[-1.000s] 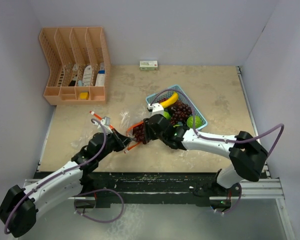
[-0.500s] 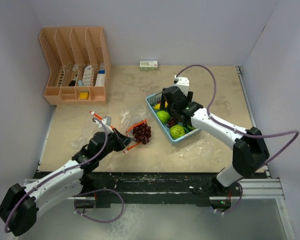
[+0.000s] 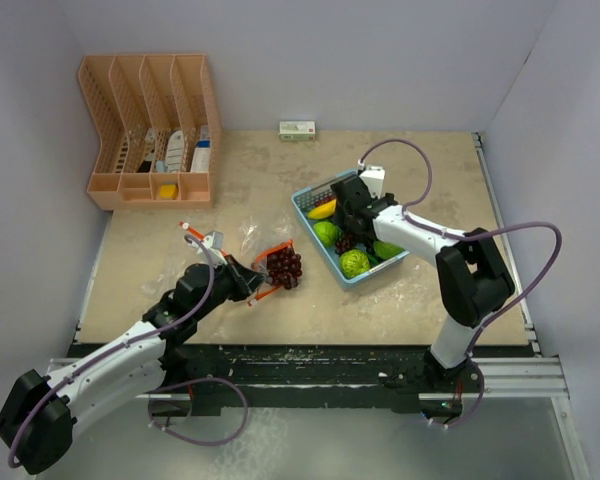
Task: Place the food in the zip-top bag and seal the zipper
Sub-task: Pick up the fake fruit from the bin.
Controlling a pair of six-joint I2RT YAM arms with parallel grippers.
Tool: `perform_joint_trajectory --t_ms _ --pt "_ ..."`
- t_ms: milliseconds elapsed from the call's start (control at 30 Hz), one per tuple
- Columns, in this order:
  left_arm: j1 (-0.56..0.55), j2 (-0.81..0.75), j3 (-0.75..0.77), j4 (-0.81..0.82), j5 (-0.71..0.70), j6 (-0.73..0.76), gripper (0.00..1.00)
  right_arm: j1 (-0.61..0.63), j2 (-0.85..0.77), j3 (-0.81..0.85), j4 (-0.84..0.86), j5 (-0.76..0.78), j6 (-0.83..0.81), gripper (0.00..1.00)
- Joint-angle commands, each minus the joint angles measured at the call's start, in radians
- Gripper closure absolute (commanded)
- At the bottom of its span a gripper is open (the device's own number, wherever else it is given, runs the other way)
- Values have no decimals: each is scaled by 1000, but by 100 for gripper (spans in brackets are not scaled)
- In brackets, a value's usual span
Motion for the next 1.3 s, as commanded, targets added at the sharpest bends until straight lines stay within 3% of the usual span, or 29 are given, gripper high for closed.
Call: perform_joint_trajectory --t_ms 0,167,233,400,467,600,833,1067,1267 --pt "-6 -11 6 61 18 22 100 -37 40 -5 16 22 30 10" --pt "-5 -29 6 45 17 20 100 -61 66 -37 41 13 44 24" --pt "-6 -35 6 38 14 20 100 -63 51 -59 62 6 45 40" --pt "-5 -34 9 28 8 18 100 -65 -8 -70 53 17 48 90" --pt "-6 -31 11 26 5 18 100 -66 -47 -65 37 15 42 100" --pt "-5 -22 21 12 -4 23 100 -63 -146 -61 15 22 1 100" --pt "-5 -4 33 13 -13 25 100 -46 -359 -113 16 -110 -81 100" --pt "-5 17 56 16 -19 24 100 57 -592 -236 153 -440 -162 100" --pt "-5 33 89 0 -25 37 100 157 -712 -363 341 -703 -116 100"
